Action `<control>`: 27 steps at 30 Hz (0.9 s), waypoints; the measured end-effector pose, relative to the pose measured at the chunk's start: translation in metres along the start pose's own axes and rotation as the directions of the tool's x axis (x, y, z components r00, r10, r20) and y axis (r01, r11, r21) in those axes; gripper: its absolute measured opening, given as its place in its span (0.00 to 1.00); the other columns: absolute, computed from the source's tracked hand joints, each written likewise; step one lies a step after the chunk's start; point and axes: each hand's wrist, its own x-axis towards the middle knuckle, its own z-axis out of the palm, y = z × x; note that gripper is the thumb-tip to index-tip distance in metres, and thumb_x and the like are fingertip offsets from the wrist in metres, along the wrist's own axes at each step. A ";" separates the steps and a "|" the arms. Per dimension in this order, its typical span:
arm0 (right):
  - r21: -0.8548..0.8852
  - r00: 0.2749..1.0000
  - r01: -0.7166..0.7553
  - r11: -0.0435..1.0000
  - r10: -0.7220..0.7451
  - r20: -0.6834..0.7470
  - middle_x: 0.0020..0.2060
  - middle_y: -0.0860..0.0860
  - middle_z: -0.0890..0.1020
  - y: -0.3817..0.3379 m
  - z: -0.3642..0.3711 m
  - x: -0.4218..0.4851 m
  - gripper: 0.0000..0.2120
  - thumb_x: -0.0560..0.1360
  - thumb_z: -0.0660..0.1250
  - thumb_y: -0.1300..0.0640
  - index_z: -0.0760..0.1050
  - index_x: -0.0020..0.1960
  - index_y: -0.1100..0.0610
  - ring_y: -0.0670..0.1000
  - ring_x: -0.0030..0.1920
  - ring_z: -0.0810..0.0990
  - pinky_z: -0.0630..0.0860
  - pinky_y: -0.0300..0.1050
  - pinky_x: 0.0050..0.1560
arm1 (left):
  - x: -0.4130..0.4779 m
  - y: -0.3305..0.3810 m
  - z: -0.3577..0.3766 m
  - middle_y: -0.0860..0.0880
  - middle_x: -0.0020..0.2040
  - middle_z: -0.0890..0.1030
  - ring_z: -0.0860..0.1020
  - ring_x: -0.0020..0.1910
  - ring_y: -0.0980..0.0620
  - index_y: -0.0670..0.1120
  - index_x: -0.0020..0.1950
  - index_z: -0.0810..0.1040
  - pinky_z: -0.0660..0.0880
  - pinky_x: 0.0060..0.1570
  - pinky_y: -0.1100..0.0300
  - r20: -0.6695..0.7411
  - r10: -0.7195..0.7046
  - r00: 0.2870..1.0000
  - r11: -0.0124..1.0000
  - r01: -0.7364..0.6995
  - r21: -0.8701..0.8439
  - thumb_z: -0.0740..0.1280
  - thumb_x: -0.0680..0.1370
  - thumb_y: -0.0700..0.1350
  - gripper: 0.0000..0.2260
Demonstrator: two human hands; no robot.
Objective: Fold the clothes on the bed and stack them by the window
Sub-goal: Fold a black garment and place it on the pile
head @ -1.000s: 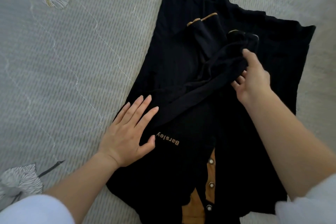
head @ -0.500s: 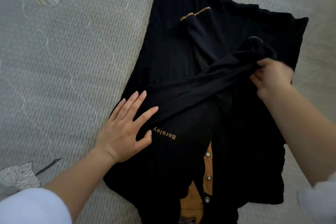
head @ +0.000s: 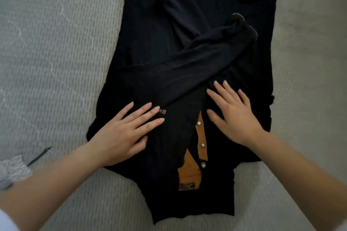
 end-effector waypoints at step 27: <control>0.344 0.990 -0.144 0.928 0.138 0.041 0.54 0.48 0.82 0.017 0.013 -0.133 0.19 0.78 0.56 0.59 0.74 0.65 0.45 0.50 0.54 0.79 0.75 0.45 0.56 | -0.049 0.076 -0.026 0.53 0.69 0.73 0.67 0.70 0.57 0.50 0.67 0.75 0.58 0.66 0.66 0.126 -0.357 0.926 0.862 0.378 -0.339 0.63 0.78 0.42 0.17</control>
